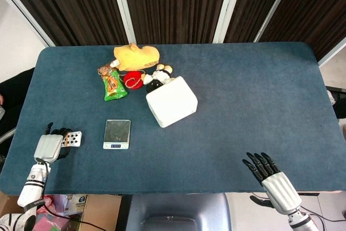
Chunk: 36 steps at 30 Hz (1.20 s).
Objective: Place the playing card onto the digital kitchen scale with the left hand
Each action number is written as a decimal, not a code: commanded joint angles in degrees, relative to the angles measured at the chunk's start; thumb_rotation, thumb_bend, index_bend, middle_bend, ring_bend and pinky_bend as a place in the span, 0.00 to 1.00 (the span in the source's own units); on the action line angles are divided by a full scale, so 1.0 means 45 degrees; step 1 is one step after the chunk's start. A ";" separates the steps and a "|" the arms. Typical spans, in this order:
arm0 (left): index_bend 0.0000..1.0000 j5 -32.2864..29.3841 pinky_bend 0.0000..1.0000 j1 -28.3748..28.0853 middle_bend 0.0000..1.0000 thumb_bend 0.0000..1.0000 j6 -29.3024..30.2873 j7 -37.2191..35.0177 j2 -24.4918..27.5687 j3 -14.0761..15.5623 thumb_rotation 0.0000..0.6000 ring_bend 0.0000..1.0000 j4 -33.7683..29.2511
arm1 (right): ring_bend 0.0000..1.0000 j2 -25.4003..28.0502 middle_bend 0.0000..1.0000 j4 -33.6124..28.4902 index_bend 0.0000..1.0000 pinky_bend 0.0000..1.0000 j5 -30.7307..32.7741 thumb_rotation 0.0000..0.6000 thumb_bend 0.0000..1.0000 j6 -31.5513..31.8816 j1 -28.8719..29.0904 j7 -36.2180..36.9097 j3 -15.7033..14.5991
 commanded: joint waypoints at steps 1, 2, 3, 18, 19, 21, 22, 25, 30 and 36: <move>0.94 0.0117 0.00 0.0107 0.90 0.48 0.0601 -0.0223 -0.0248 -0.0206 1.00 0.48 0.0124 | 0.00 0.0000 0.00 -0.0004 0.00 0.00 0.0008 1.00 0.16 -0.0013 0.0003 -0.0013 0.0001; 0.95 0.0163 0.00 0.0134 0.91 0.49 0.0852 -0.0282 -0.0348 -0.0280 1.00 0.49 0.0167 | 0.00 -0.0001 0.00 -0.0004 0.00 0.00 0.0011 1.00 0.16 -0.0019 0.0005 -0.0020 0.0003; 0.96 0.0232 0.00 0.0137 0.93 0.50 0.1096 -0.0341 -0.0448 -0.0354 1.00 0.52 0.0192 | 0.00 -0.0006 0.00 -0.0011 0.00 0.00 0.0017 1.00 0.16 -0.0032 0.0009 -0.0030 0.0006; 0.97 0.0838 0.00 -0.1103 0.95 0.50 0.1614 0.1686 -0.1697 -0.0913 1.00 0.52 -0.1508 | 0.00 0.0072 0.00 -0.0039 0.00 0.00 0.0028 1.00 0.16 -0.0061 0.0084 0.0191 0.0009; 0.97 0.0842 0.00 -0.1201 0.95 0.50 0.1567 0.1869 -0.1820 -0.0936 1.00 0.52 -0.1575 | 0.00 0.0098 0.00 -0.0041 0.00 0.00 0.0024 1.00 0.16 -0.0053 0.0090 0.0252 -0.0001; 0.98 0.0823 0.00 -0.1449 0.95 0.50 0.1398 0.2263 -0.2080 -0.1002 1.00 0.52 -0.1689 | 0.00 0.0142 0.00 -0.0043 0.00 0.00 0.0041 1.00 0.16 -0.0016 0.0095 0.0354 0.0010; 0.98 0.0790 0.00 -0.1541 0.95 0.50 0.1309 0.2446 -0.2162 -0.1027 1.00 0.52 -0.1724 | 0.00 0.0159 0.00 -0.0045 0.00 0.00 0.0038 1.00 0.16 -0.0004 0.0098 0.0390 0.0008; 0.96 0.0667 0.00 -0.1739 0.94 0.50 0.0991 0.2979 -0.2295 -0.0995 1.00 0.51 -0.1829 | 0.00 0.0218 0.00 -0.0029 0.00 0.00 -0.0021 1.00 0.16 0.0107 0.0089 0.0529 -0.0005; 0.83 0.0579 0.00 -0.1790 0.71 0.48 0.0665 0.3017 -0.2149 -0.0818 1.00 0.38 -0.2046 | 0.00 0.0302 0.00 -0.0034 0.00 0.00 -0.0030 1.00 0.16 0.0137 0.0087 0.0685 -0.0040; 0.47 0.0222 0.00 -0.1852 0.29 0.43 0.0082 0.2518 -0.1649 -0.0823 1.00 0.10 -0.2644 | 0.00 0.0207 0.00 0.0075 0.00 0.00 -0.0184 1.00 0.16 0.0357 0.0091 0.0815 0.0018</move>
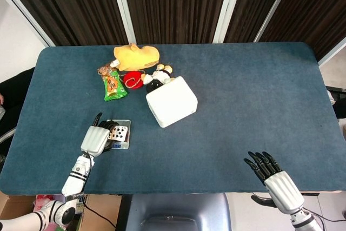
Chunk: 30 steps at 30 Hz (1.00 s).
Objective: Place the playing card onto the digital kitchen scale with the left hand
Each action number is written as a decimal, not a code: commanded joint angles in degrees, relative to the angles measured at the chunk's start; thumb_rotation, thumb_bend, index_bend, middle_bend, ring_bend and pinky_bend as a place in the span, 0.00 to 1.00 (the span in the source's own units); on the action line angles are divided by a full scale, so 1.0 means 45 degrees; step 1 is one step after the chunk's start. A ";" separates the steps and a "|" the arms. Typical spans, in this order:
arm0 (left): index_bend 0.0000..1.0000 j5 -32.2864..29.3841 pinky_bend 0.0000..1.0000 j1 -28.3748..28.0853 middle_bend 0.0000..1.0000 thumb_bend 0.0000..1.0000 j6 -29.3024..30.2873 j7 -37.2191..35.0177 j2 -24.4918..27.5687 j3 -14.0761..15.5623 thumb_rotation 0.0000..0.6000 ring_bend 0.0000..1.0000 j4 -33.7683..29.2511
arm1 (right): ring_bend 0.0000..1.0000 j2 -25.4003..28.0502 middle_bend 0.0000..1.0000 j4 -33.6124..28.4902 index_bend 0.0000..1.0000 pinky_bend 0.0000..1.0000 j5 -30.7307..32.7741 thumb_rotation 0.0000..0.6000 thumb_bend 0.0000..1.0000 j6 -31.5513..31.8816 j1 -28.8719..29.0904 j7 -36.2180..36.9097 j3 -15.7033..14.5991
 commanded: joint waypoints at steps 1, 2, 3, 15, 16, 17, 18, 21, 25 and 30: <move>0.42 -0.0252 0.00 -0.0057 0.25 0.42 -0.0345 -0.0182 0.0286 -0.0015 1.00 0.07 -0.0346 | 0.00 -0.0086 0.00 0.0104 0.00 0.00 -0.0077 1.00 0.16 0.0147 -0.0028 0.0046 0.0033; 0.38 -0.0311 0.00 -0.0072 0.22 0.41 -0.0410 -0.0186 0.0338 -0.0025 1.00 0.05 -0.0426 | 0.00 -0.0100 0.00 0.0120 0.00 0.00 -0.0095 1.00 0.16 0.0163 -0.0036 0.0052 0.0024; 0.34 -0.0379 0.00 -0.0079 0.19 0.41 -0.0461 -0.0204 0.0392 -0.0036 1.00 0.03 -0.0527 | 0.00 -0.0116 0.00 0.0135 0.00 0.00 -0.0120 1.00 0.16 0.0195 -0.0047 0.0055 0.0018; 0.15 -0.0675 0.00 -0.0205 0.05 0.38 -0.0728 -0.0122 0.0466 0.0035 1.00 0.00 -0.0678 | 0.00 -0.0109 0.00 0.0146 0.00 0.00 -0.0113 1.00 0.16 0.0235 -0.0057 0.0030 0.0039; 0.13 -0.0713 0.00 -0.0215 0.03 0.38 -0.0762 -0.0093 0.0501 0.0036 1.00 0.00 -0.0732 | 0.00 -0.0108 0.00 0.0150 0.00 0.00 -0.0120 1.00 0.16 0.0237 -0.0057 0.0026 0.0037; 0.12 -0.0725 0.00 -0.0215 0.02 0.38 -0.0743 -0.0087 0.0535 0.0028 1.00 0.00 -0.0794 | 0.00 -0.0107 0.00 0.0150 0.00 0.00 -0.0131 1.00 0.16 0.0226 -0.0055 0.0022 0.0026; 0.11 -0.0688 0.00 -0.0201 0.01 0.37 -0.0658 -0.0123 0.0597 0.0022 1.00 0.00 -0.0907 | 0.00 -0.0101 0.00 0.0152 0.00 0.00 -0.0136 1.00 0.16 0.0215 -0.0055 0.0018 0.0015; 0.09 -0.0292 0.00 -0.0075 0.00 0.37 -0.0142 -0.0464 0.0924 0.0062 1.00 0.00 -0.1378 | 0.00 -0.0095 0.00 0.0147 0.00 0.00 -0.0129 1.00 0.16 0.0253 -0.0075 -0.0026 0.0032; 0.08 0.0731 0.00 0.0375 0.00 0.37 0.1029 -0.1399 0.1900 0.0350 1.00 0.00 -0.2520 | 0.00 -0.0088 0.00 0.0161 0.00 0.00 -0.0138 1.00 0.16 0.0301 -0.0121 -0.0114 0.0024; 0.08 0.2629 0.00 0.1607 0.00 0.36 0.2963 -0.3427 0.3935 0.1617 1.00 0.00 -0.3976 | 0.00 0.0051 0.00 -0.0023 0.00 0.00 0.0112 1.00 0.16 0.0225 -0.0221 -0.0243 0.0014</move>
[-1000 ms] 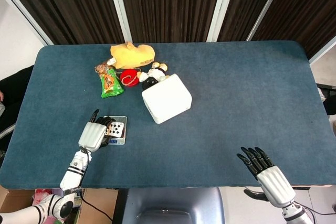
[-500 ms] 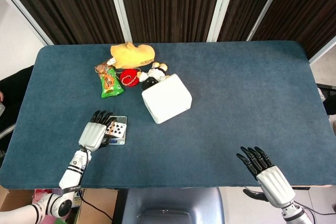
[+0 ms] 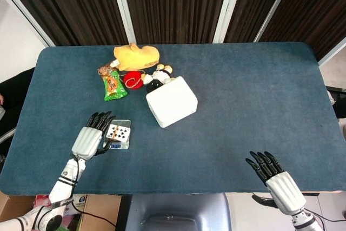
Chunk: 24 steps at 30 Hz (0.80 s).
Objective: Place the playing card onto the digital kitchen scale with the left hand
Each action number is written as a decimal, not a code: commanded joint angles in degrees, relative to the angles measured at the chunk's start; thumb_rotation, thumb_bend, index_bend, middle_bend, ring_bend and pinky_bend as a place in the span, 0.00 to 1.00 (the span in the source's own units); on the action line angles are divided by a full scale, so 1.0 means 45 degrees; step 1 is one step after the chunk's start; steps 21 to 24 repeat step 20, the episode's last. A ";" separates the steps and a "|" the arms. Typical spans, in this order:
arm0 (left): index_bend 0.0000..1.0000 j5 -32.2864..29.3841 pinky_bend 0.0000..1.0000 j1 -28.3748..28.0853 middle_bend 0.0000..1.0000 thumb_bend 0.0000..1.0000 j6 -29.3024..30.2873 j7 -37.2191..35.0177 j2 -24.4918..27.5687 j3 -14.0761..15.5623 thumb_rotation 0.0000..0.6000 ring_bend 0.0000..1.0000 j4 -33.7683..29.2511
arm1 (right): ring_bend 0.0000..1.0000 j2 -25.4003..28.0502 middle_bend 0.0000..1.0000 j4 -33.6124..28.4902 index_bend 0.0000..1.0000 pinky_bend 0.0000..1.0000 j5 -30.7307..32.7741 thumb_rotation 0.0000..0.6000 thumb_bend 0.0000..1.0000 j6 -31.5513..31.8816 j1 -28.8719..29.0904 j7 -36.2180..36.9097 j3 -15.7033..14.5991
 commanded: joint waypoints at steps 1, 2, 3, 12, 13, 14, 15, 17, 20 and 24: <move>0.08 0.1898 0.00 0.1500 0.00 0.36 0.2283 -0.1250 0.1945 0.1400 1.00 0.00 -0.0985 | 0.00 0.0100 0.00 -0.0175 0.00 0.00 0.0303 1.00 0.16 -0.0064 -0.0098 -0.0137 0.0048; 0.08 0.2131 0.00 0.1872 0.00 0.36 0.2757 -0.1159 0.2170 0.1687 1.00 0.00 -0.0883 | 0.00 0.0058 0.00 -0.0198 0.00 0.00 0.0457 1.00 0.16 0.0016 -0.0163 -0.0312 0.0168; 0.08 0.2471 0.00 0.2371 0.00 0.36 0.3370 -0.1159 0.2458 0.2105 1.00 0.00 -0.0715 | 0.00 -0.0078 0.00 -0.0146 0.00 0.00 0.0617 1.00 0.16 0.0191 -0.0262 -0.0695 0.0376; 0.08 0.2774 0.00 0.3704 0.00 0.37 0.4628 -0.1060 0.3270 0.2676 1.00 0.00 -0.0584 | 0.00 -0.0627 0.00 0.0062 0.00 0.00 0.0457 1.00 0.16 0.0586 -0.0527 -0.1539 0.0543; 0.08 0.2580 0.00 0.3691 0.00 0.36 0.4439 -0.1221 0.3367 0.2610 1.00 0.00 -0.0731 | 0.00 -0.0631 0.00 0.0073 0.00 0.00 0.0418 1.00 0.16 0.0540 -0.0525 -0.1582 0.0506; 0.08 0.2481 0.00 0.3664 0.00 0.36 0.4321 -0.1372 0.3418 0.2553 1.00 0.00 -0.0817 | 0.00 -0.0616 0.00 0.0067 0.00 0.00 0.0397 1.00 0.16 0.0479 -0.0519 -0.1592 0.0465; 0.08 0.2411 0.00 0.3640 0.00 0.36 0.4178 -0.1491 0.3482 0.2520 1.00 0.00 -0.0881 | 0.00 -0.0588 0.00 0.0040 0.00 0.00 0.0372 1.00 0.16 0.0392 -0.0504 -0.1595 0.0410; 0.08 0.2400 0.00 0.3644 0.00 0.36 0.4095 -0.1534 0.3520 0.2479 1.00 0.00 -0.0895 | 0.00 -0.0550 0.00 0.0009 0.00 0.00 0.0303 1.00 0.16 0.0319 -0.0484 -0.1595 0.0348; 0.08 0.2414 0.00 0.3632 0.00 0.36 0.3944 -0.1536 0.3480 0.2414 1.00 0.00 -0.0876 | 0.00 -0.0450 0.00 -0.0042 0.00 0.00 0.0221 1.00 0.16 0.0270 -0.0463 -0.1463 0.0261; 0.08 0.2414 0.00 0.3632 0.00 0.36 0.3944 -0.1536 0.3480 0.2414 1.00 0.00 -0.0876 | 0.00 -0.0450 0.00 -0.0042 0.00 0.00 0.0221 1.00 0.16 0.0270 -0.0463 -0.1463 0.0261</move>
